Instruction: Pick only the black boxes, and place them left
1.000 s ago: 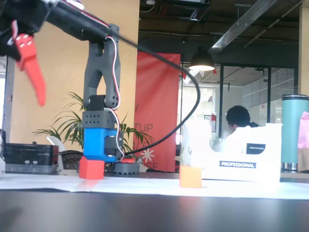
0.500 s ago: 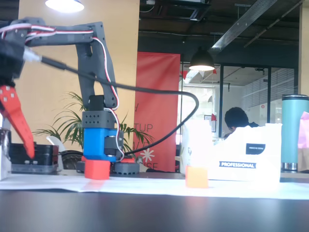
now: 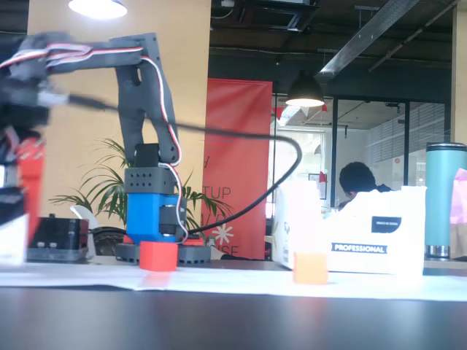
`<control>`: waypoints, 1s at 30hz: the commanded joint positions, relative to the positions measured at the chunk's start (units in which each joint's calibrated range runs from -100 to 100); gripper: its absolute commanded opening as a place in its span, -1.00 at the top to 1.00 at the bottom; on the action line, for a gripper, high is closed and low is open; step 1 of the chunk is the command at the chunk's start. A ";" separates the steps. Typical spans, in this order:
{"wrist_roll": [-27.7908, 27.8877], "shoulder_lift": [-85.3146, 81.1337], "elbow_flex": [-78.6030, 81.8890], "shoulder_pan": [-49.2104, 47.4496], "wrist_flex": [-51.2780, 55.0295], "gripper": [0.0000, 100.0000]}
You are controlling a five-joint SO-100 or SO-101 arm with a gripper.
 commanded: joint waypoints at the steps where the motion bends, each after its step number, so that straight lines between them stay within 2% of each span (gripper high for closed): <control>1: -8.61 -17.90 -0.62 -9.54 11.10 0.81; 4: -16.77 -25.02 1.87 -18.63 11.58 0.81; 16: -38.50 -43.74 8.69 -50.94 11.74 0.81; 30: -52.24 -51.25 10.64 -79.70 12.30 0.80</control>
